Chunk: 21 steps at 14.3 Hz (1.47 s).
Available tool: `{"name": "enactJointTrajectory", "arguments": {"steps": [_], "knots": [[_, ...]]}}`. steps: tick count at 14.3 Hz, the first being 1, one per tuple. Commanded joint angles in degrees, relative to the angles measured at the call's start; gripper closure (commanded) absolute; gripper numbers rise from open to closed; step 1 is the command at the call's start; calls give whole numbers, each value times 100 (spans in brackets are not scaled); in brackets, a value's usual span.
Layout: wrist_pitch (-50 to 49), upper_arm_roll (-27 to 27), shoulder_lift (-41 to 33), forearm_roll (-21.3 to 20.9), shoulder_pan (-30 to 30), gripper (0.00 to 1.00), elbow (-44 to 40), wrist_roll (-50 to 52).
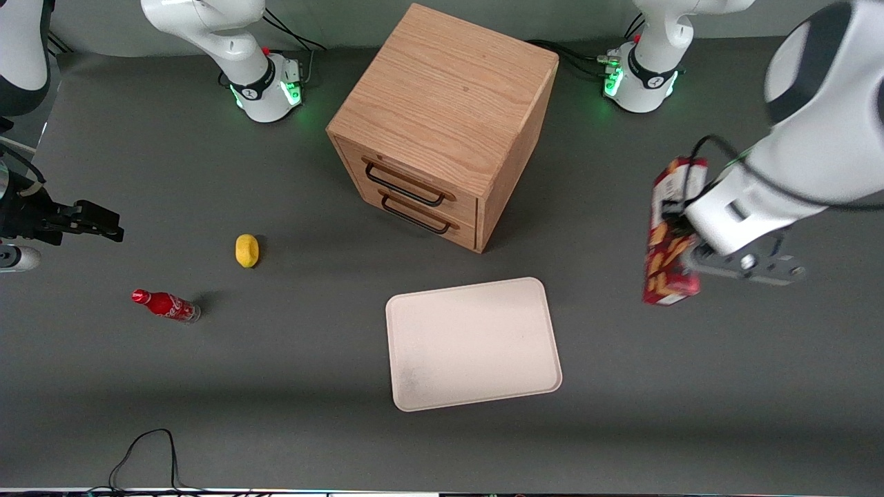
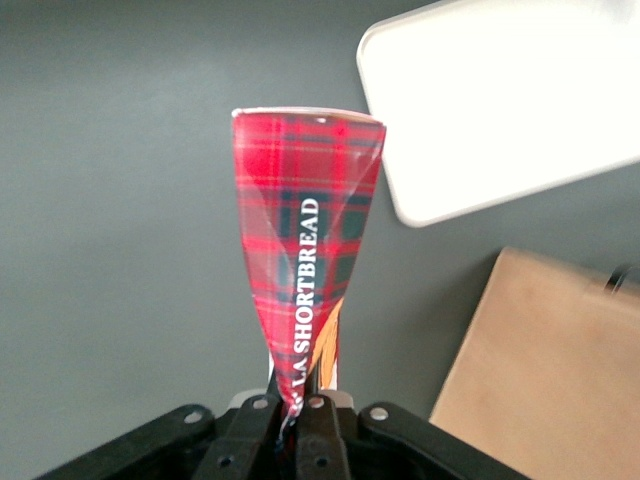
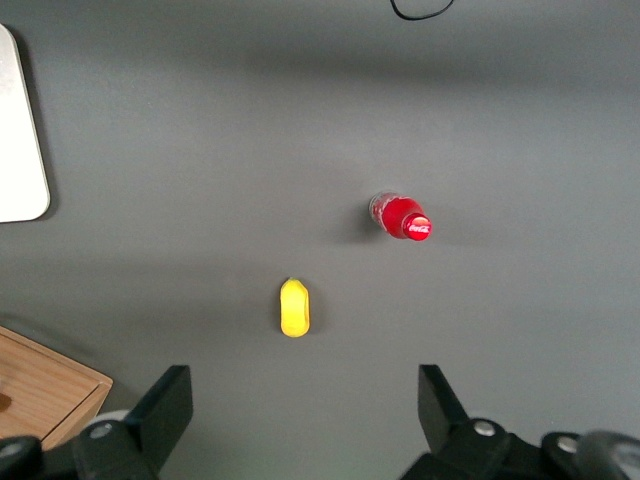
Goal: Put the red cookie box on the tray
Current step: 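Carry the held box over the cream tray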
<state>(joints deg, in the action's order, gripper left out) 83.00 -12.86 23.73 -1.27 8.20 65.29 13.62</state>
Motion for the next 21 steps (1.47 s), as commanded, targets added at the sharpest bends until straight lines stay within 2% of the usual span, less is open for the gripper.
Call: {"name": "enactJointTrajectory", "arguments": {"steps": [1, 3, 9, 13, 21], "knots": [[397, 46, 1158, -285, 760, 100, -1158, 1376], [917, 64, 1492, -339, 973, 100, -1247, 1976], [2262, 73, 2345, -348, 956, 100, -1046, 2618], [3193, 81, 2628, -444, 921, 100, -309, 2769], [3292, 81, 2856, -480, 859, 100, -122, 2734]]}}
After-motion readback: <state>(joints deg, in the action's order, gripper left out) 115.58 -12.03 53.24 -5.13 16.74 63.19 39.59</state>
